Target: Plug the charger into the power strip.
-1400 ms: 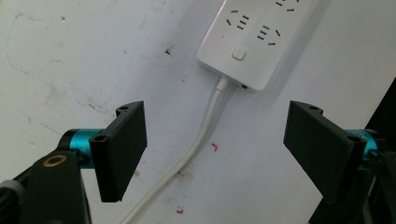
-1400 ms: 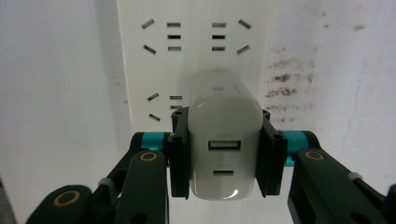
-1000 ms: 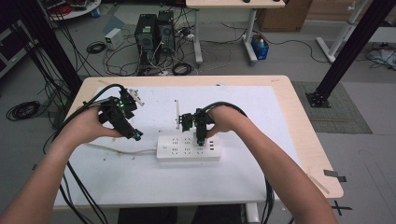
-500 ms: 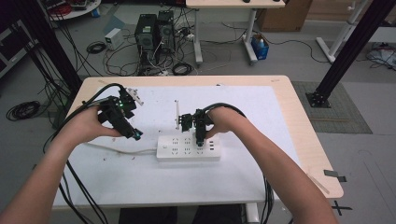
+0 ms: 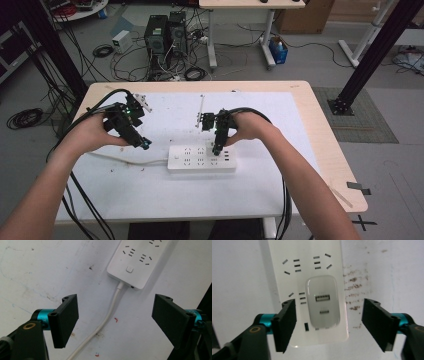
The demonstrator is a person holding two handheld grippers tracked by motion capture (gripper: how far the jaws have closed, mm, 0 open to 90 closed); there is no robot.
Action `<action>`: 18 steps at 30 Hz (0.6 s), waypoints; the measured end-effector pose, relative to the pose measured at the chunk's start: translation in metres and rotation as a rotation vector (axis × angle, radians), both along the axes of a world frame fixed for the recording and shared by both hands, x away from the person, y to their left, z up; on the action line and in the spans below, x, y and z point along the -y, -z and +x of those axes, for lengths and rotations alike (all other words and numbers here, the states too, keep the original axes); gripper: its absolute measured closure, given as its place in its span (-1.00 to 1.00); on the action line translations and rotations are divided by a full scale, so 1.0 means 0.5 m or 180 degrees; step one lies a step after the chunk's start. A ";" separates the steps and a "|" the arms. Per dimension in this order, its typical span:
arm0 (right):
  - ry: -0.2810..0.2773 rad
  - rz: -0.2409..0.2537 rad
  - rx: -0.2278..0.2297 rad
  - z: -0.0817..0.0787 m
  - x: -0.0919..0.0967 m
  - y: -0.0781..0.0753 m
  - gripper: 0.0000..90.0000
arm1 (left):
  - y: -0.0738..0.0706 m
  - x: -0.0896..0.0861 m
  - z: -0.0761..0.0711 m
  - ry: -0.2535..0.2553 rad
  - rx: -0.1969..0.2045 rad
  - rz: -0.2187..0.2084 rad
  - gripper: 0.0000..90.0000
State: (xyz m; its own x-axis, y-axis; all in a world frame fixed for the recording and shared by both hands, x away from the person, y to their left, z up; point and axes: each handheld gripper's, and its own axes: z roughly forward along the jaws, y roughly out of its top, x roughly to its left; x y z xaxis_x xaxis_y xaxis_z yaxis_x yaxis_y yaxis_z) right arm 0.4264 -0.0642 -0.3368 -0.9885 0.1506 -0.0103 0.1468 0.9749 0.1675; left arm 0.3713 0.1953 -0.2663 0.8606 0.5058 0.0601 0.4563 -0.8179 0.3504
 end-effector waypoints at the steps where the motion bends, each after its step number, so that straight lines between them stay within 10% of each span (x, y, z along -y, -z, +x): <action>1: 0.0121 0.0046 0.0033 0.000 0.011 -0.010 -0.52 | 0.001 -0.001 0.002 -0.0018 -0.0009 -0.0018 -0.52; 8: 0.1233 0.0413 0.0249 -0.002 0.132 -0.063 -0.52 | 0.002 0.010 0.024 -0.0056 -0.0082 -0.0027 -0.52; 18: 0.2417 0.0404 0.0330 -0.021 0.285 -0.077 -0.52 | 0.004 0.024 0.060 -0.0102 -0.0120 0.0134 -0.52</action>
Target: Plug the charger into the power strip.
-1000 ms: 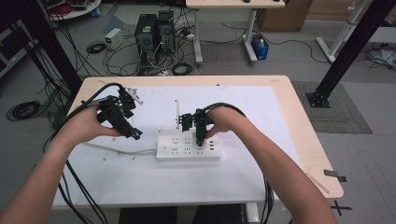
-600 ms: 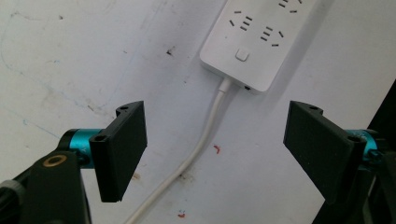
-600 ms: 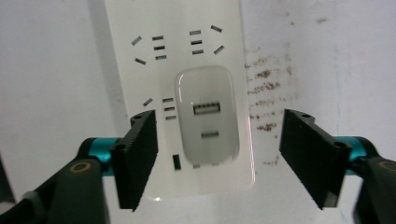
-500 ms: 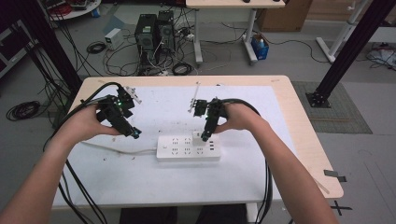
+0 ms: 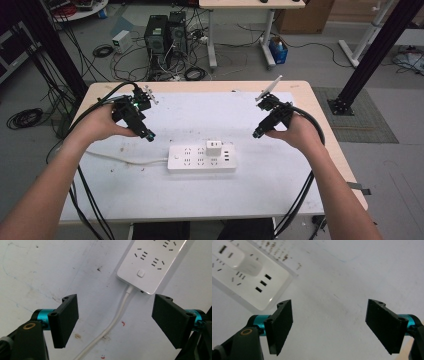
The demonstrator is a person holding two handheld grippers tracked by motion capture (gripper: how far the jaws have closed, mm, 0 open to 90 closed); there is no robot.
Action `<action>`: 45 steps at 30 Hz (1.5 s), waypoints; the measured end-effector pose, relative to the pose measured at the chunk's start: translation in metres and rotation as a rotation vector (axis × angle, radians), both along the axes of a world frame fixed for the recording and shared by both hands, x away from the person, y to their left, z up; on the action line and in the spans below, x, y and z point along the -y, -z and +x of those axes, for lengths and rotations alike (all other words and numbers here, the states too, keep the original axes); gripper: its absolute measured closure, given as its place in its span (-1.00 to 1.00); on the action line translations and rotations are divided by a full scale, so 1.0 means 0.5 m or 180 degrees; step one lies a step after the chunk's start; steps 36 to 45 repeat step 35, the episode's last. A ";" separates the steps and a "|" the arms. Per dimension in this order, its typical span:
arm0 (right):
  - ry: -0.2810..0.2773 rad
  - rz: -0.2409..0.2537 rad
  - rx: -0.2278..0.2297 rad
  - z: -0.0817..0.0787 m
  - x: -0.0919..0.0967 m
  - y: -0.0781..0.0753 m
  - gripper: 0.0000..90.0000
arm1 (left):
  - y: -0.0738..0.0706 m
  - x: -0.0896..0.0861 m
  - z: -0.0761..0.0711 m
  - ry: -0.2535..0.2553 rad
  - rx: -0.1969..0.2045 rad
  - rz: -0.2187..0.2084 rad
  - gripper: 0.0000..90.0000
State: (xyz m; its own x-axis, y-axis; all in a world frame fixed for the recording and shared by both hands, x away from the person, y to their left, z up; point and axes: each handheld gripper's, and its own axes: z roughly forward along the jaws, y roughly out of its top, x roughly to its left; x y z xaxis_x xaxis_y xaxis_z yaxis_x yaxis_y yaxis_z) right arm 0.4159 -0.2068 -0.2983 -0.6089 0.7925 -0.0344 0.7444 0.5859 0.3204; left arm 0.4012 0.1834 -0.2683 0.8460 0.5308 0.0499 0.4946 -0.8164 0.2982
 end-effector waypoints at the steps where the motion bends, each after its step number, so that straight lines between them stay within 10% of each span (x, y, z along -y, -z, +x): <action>1: 0.0001 0.0012 0.0009 -0.002 0.005 -0.002 -0.52 | -0.001 0.001 0.002 -0.0004 -0.0006 -0.0012 -0.52; 45: -0.0075 0.0129 0.0074 -0.007 0.022 -0.018 -0.52 | -0.012 0.019 0.005 0.0015 0.0076 0.0003 -0.52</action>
